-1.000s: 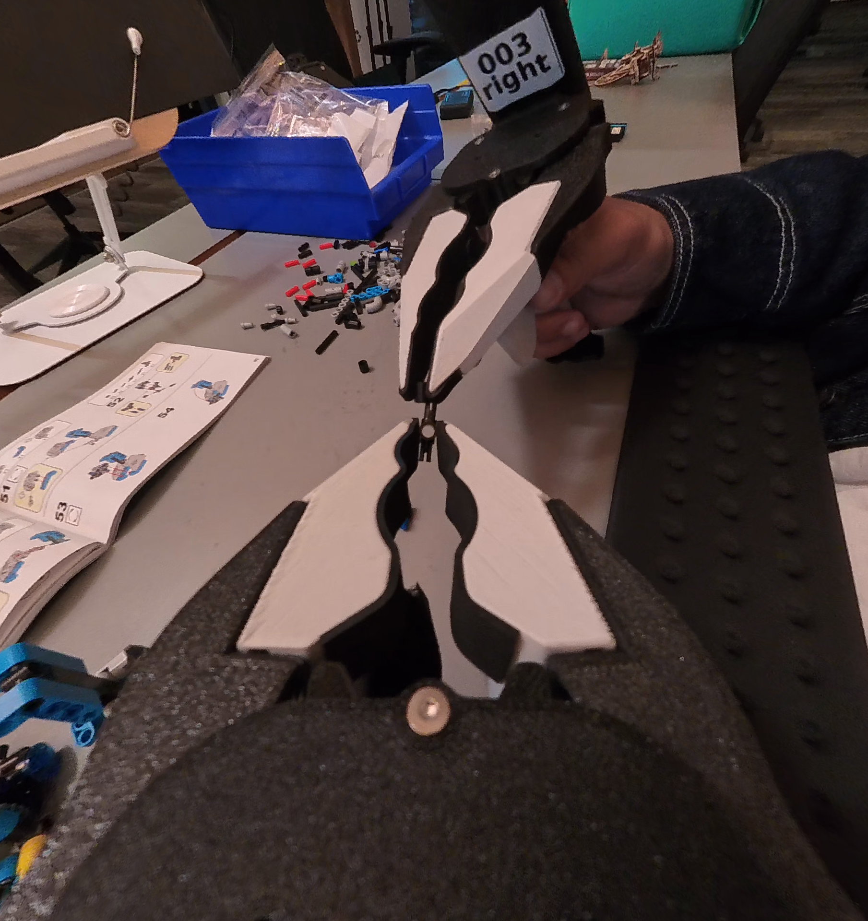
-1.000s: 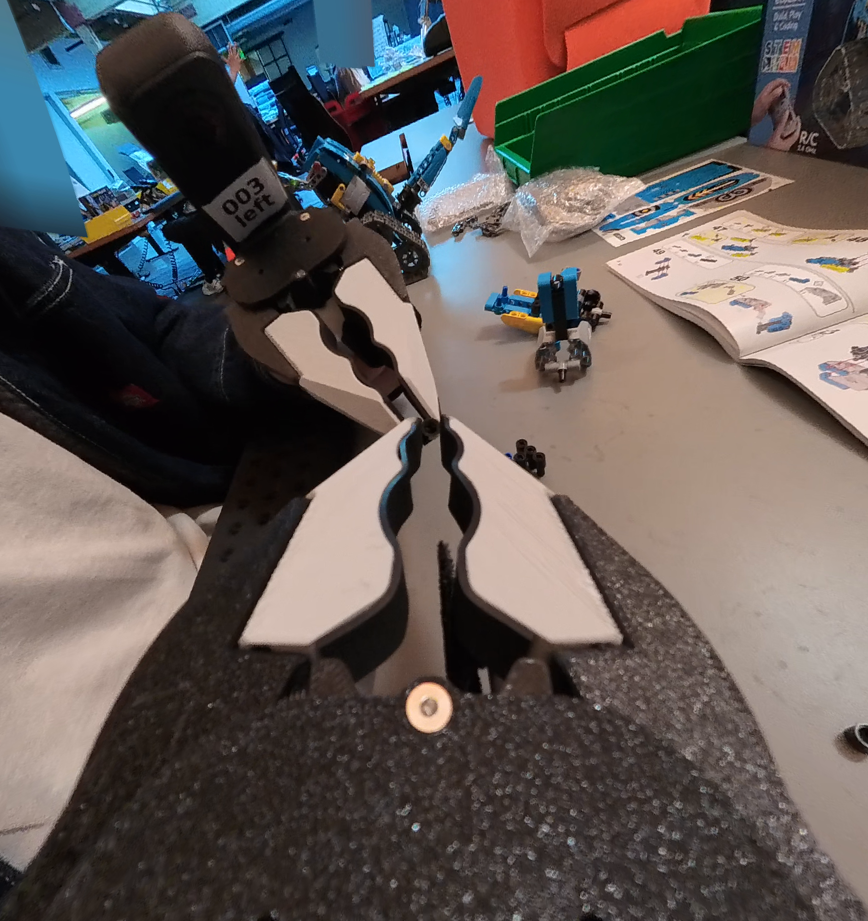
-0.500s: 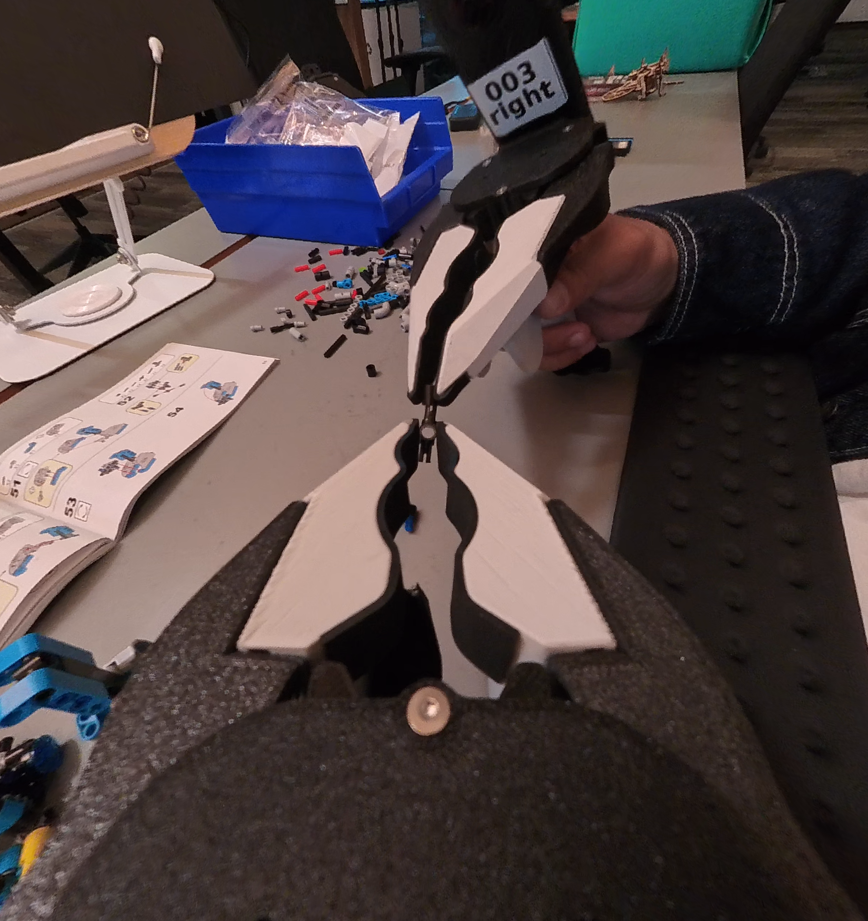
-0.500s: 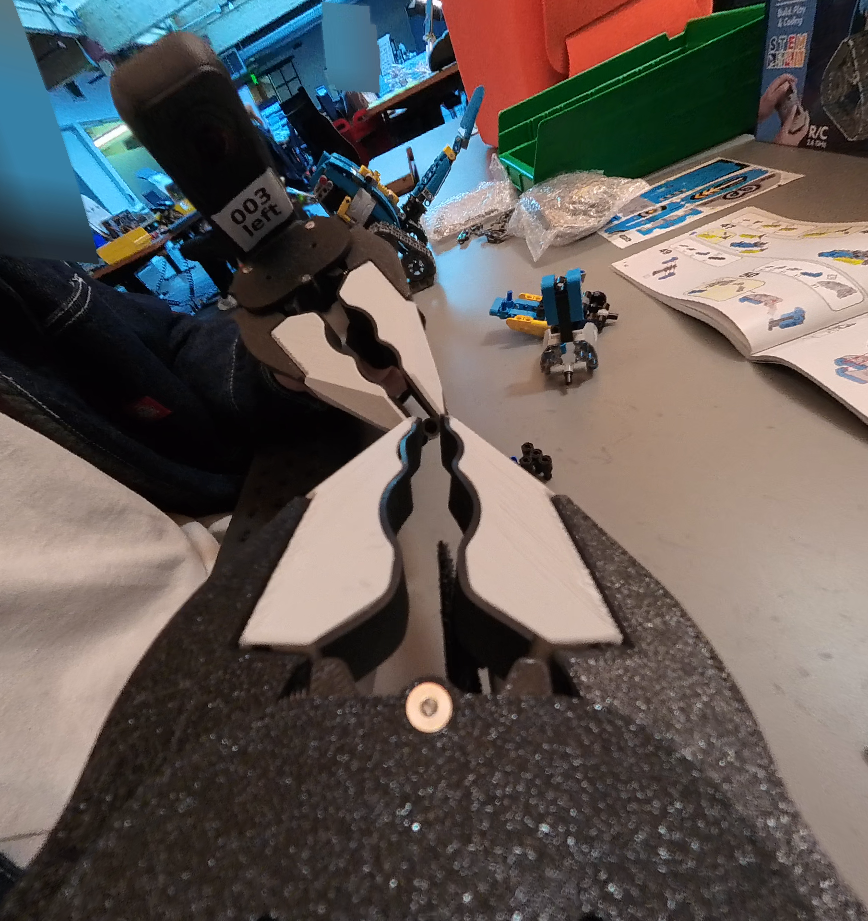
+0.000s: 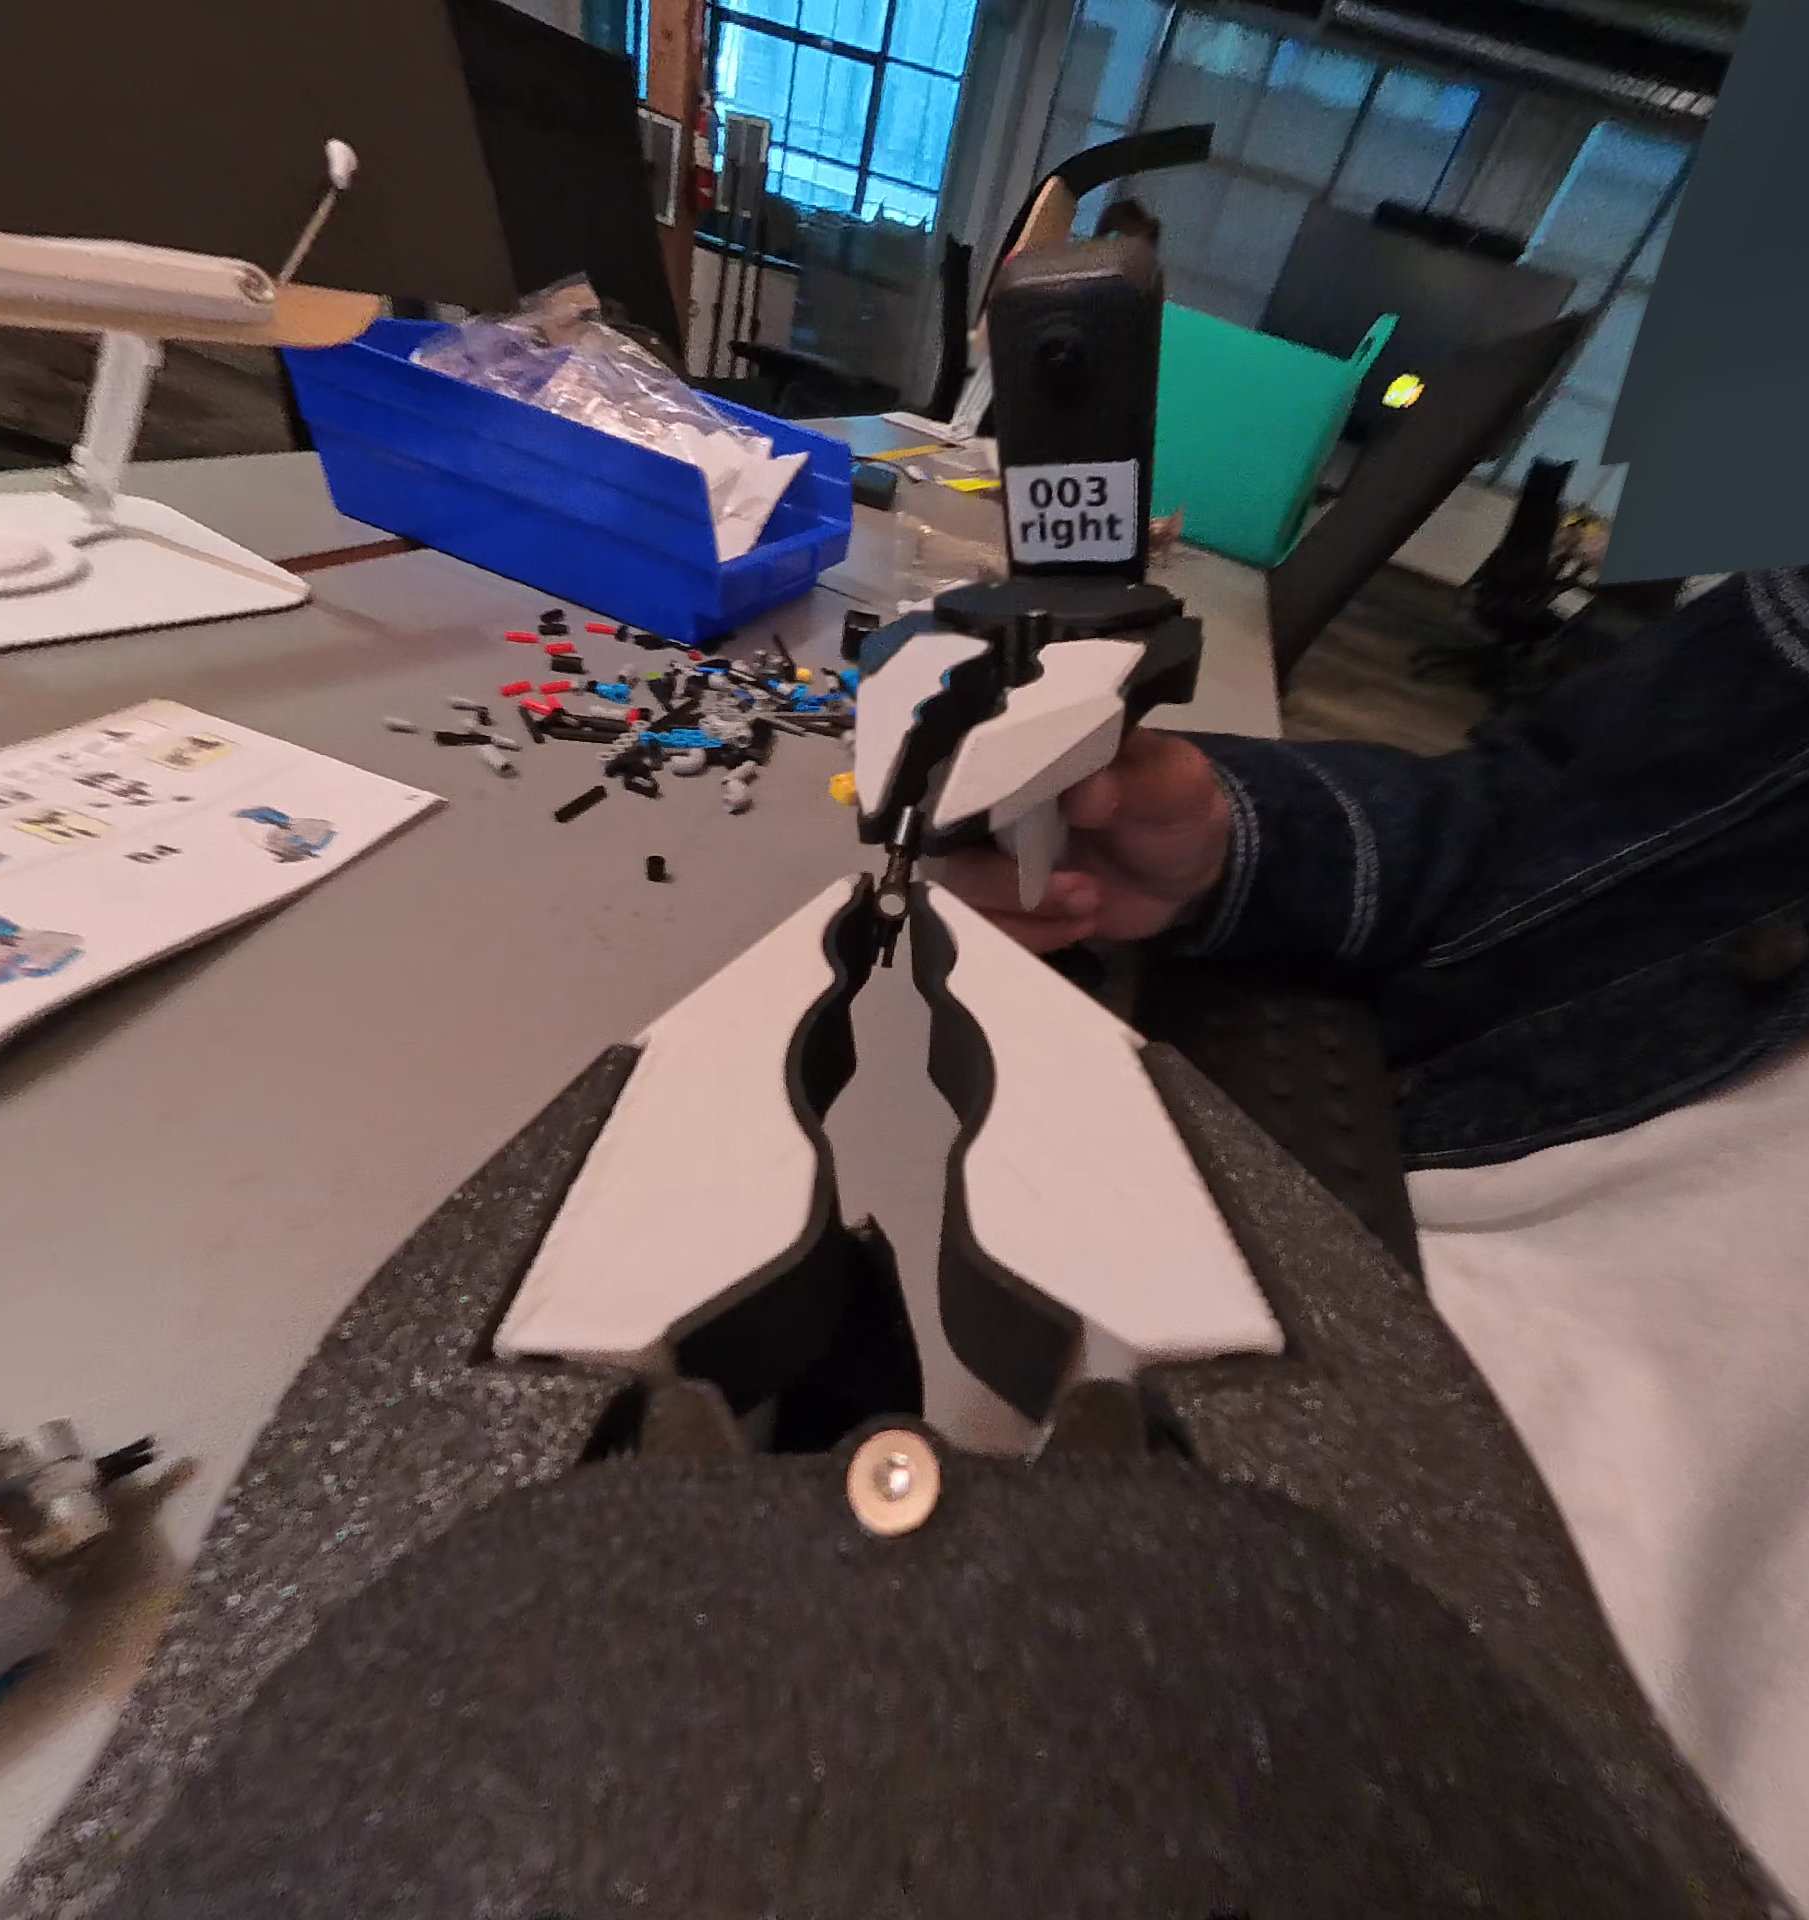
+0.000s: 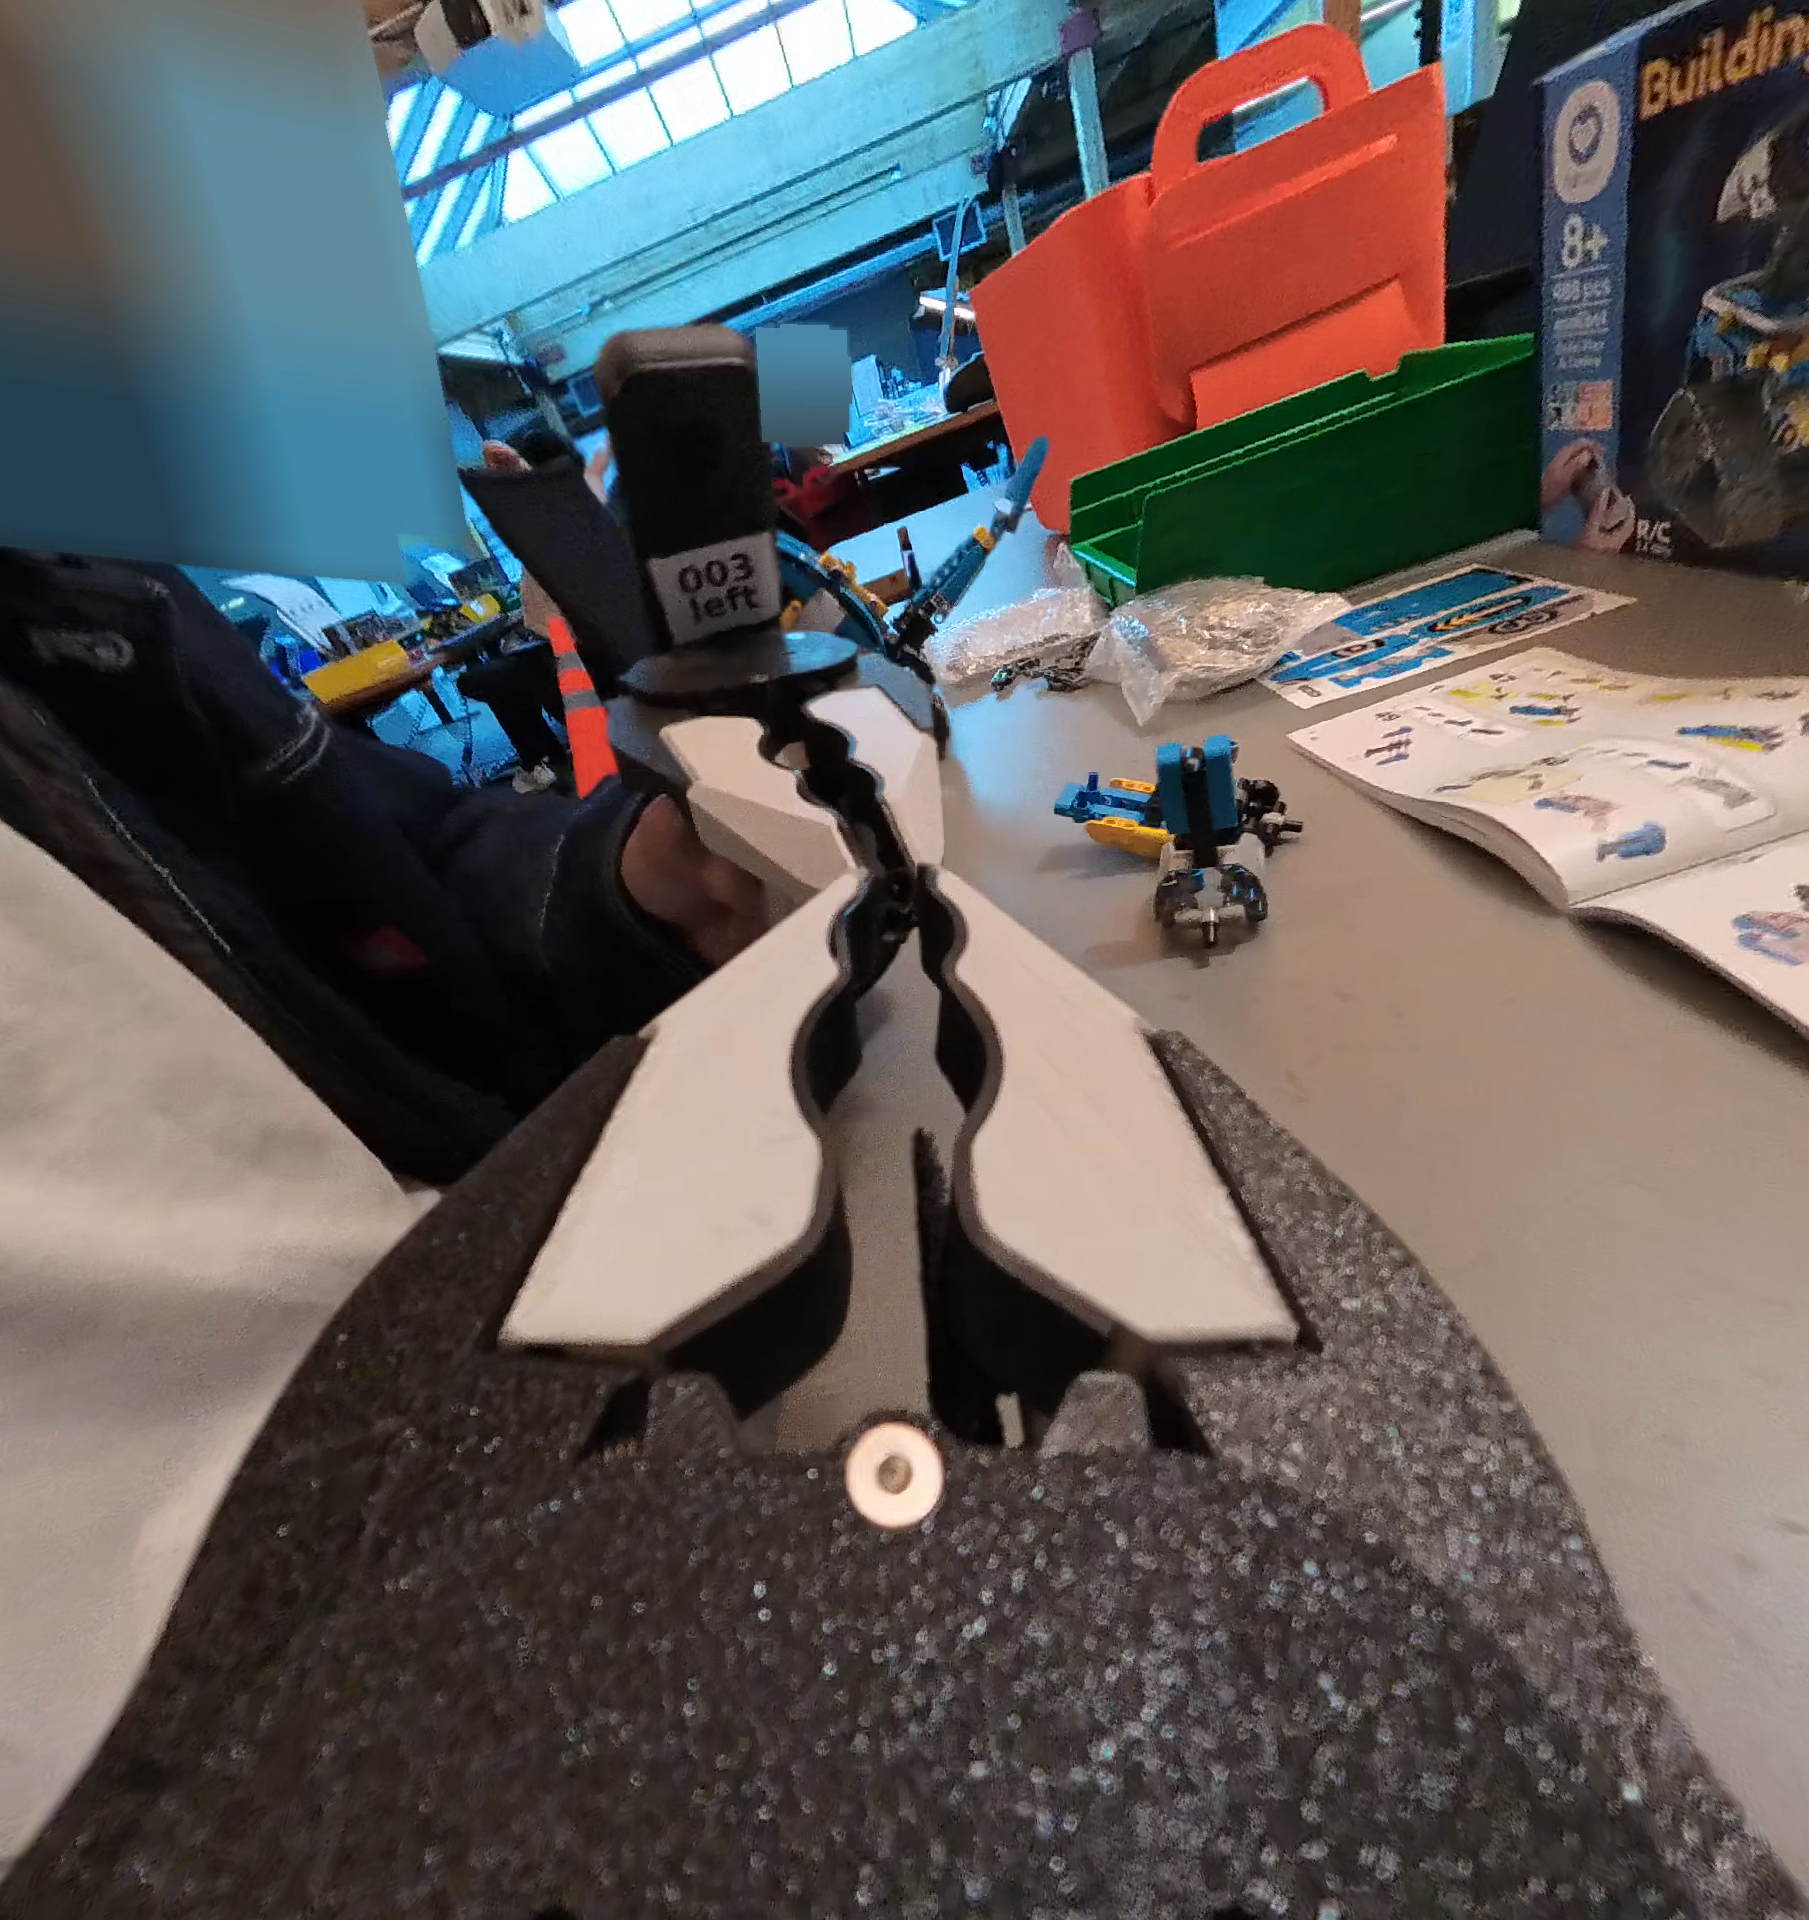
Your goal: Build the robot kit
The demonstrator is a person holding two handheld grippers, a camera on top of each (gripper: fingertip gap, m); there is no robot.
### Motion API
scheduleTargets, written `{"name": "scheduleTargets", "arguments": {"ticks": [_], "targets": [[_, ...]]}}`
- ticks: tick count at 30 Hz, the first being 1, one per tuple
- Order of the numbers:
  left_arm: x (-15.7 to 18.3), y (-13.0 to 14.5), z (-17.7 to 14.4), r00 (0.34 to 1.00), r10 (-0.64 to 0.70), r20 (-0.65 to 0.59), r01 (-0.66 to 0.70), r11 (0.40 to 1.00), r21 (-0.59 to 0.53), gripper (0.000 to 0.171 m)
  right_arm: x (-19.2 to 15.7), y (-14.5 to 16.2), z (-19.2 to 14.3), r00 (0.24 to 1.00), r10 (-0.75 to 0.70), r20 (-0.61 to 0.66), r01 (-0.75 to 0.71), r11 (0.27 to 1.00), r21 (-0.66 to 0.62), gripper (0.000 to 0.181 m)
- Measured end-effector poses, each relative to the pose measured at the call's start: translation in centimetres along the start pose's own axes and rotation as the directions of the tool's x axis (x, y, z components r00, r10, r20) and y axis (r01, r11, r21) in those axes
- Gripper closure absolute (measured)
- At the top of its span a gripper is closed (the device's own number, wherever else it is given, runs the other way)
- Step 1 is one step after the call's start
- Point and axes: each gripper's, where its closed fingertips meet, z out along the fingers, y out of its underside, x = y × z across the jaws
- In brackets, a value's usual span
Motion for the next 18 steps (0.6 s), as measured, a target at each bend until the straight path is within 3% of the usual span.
{"name": "scheduleTargets", "arguments": {"ticks": [4,6,11,18], "targets": [[0.1,0.3,0.1,1.000,-0.024,-0.015,0.024,1.000,-0.013,0.166,0.0,0.4,-0.1,0.996,-0.087,-0.021,0.086,0.996,-0.039,0.175],[0.1,0.4,0.2,1.000,0.016,0.001,-0.016,1.000,-0.024,0.166,-0.1,0.4,-0.1,0.999,-0.035,0.011,0.036,0.998,-0.046,0.175],[-0.3,1.8,0.6,0.986,0.151,0.064,-0.142,0.983,-0.119,0.166,0.4,1.8,-0.3,0.996,-0.091,0.002,0.089,0.969,-0.231,0.175],[-0.3,2.1,0.8,0.982,0.171,0.075,-0.160,0.978,-0.138,0.166,0.6,2.2,-0.4,1.000,-0.007,0.022,0.011,0.978,-0.209,0.175]]}}
